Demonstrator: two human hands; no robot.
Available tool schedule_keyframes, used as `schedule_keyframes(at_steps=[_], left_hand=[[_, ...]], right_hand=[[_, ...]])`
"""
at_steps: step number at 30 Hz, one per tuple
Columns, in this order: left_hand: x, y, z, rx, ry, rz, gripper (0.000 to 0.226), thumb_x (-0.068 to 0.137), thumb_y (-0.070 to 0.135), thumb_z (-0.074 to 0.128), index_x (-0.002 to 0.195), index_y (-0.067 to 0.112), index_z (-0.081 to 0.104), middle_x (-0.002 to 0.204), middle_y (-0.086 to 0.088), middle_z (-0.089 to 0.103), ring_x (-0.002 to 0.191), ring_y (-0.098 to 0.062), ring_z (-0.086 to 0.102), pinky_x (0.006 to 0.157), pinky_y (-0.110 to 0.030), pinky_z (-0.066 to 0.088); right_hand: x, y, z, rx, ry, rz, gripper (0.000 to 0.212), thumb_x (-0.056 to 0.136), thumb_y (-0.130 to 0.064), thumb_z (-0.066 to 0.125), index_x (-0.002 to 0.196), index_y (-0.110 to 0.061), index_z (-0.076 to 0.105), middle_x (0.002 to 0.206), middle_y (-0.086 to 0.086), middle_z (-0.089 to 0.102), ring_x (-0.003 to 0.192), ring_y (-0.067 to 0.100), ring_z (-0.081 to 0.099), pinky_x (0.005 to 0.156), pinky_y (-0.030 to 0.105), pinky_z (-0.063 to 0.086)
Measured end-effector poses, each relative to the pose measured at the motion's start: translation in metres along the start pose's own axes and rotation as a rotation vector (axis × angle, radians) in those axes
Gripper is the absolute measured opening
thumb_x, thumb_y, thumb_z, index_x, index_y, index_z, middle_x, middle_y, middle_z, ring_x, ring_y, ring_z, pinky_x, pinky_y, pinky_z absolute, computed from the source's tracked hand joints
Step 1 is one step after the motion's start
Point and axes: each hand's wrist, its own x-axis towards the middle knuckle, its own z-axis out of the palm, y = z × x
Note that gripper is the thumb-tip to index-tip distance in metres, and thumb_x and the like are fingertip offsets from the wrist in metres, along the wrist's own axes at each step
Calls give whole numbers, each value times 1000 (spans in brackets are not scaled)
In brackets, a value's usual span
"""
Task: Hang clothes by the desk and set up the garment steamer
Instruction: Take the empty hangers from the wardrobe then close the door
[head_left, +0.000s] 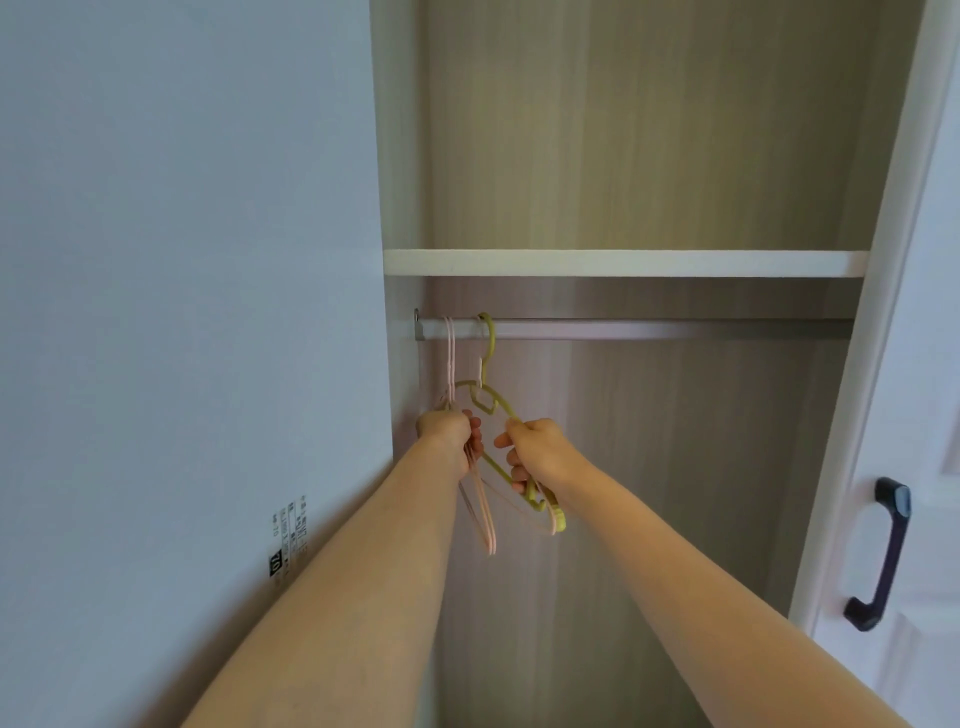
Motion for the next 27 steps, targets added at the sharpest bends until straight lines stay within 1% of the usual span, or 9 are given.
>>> schedule_keyframes(at_steps=[2,4,6,9,14,16,19,21,27], left_hand=[[0,0,1,24,-5,17,29,97,1,34,77,7,53,64,-5,51,38,-11,36,33,-12,30],[-1,1,3,10,-12,12,31,96,-1,31,74,7,52,61,-4,47,30,-9,32,32,-11,26],[-3,4,4,-23,-32,16,33,94,-3,28,71,7,50,60,-3,44,24,-7,28,32,-10,23],[-11,10,8,-68,-57,32,32,95,-3,30,73,7,51,60,-4,45,28,-7,28,32,-10,22],[-28,18,16,-118,-113,48,30,98,1,31,77,7,52,63,-4,46,33,-8,28,32,-11,20],[-35,19,20,-119,-128,54,29,98,2,32,79,7,52,63,-3,46,38,-9,27,32,-13,20],[-48,17,24,-113,-150,65,26,98,1,34,81,7,52,65,-3,47,32,-7,28,32,-15,21],[-56,13,27,-121,-162,55,25,98,1,34,82,7,53,65,-3,47,33,-7,29,32,-15,22],[-96,-9,31,-242,-245,-19,30,97,-3,30,77,8,49,63,-3,43,25,-5,30,30,-13,22]], right_hand=[[-1,-2,-1,-7,17,1,32,100,-23,34,92,-5,59,61,4,42,48,17,40,45,28,39],[0,-5,-2,-36,45,-11,27,98,-19,36,86,-8,58,63,5,44,48,18,40,45,29,37],[0,-8,-4,-62,70,-28,23,96,-14,38,89,-7,58,65,6,46,50,19,41,47,31,38],[-1,-16,-7,-73,94,-49,21,96,-12,39,99,-3,58,71,7,47,57,19,43,48,30,38],[-13,-29,-15,-33,120,-101,26,97,-8,35,80,-12,53,72,6,46,60,18,41,50,27,36],[-18,-30,-17,-33,125,-111,27,97,-8,35,78,-14,52,73,6,47,62,18,42,51,27,37],[-30,-28,-20,-36,139,-119,27,97,-8,35,77,-14,53,73,6,48,63,17,43,52,27,38],[-40,-26,-22,-35,153,-121,29,98,-9,35,76,-15,54,71,5,48,62,17,43,52,27,38],[-81,-7,-34,-36,170,-135,27,97,-10,36,78,-15,55,66,5,44,58,17,41,50,28,38]])
